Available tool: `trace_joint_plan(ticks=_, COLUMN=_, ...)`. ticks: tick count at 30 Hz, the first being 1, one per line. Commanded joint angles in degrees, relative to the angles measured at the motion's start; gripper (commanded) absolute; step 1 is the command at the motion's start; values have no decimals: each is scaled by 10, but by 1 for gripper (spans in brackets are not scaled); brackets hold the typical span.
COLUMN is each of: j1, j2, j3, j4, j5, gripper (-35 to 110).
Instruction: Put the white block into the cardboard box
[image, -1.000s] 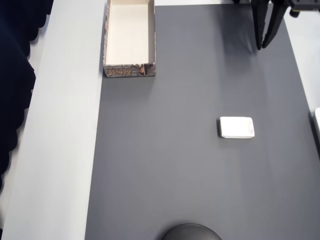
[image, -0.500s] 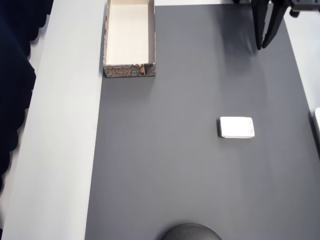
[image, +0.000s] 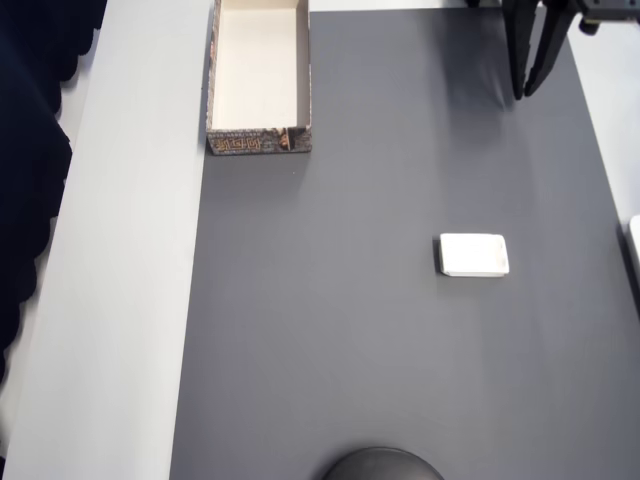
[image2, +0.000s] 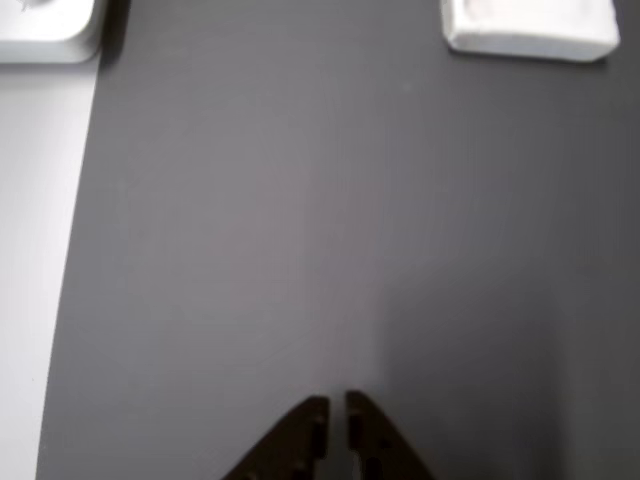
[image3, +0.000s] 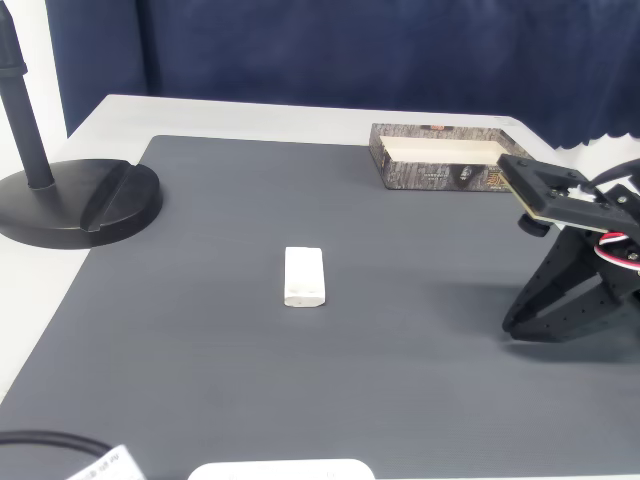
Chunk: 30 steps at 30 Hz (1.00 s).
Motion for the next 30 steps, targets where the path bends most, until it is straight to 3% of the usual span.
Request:
trace_joint_plan(ticks=1, j1=2, j2=19, j3=11, j4=3, j5=4, gripper=-2)
trace_joint_plan(ticks=20, j1=-4, j2=12, j3=4, j4=-2, j5=-31, gripper=-2)
trace_joint_plan(ticks=30, j1=52, j2=-226, j3=-180, j4=-25, j5=62, gripper=-2)
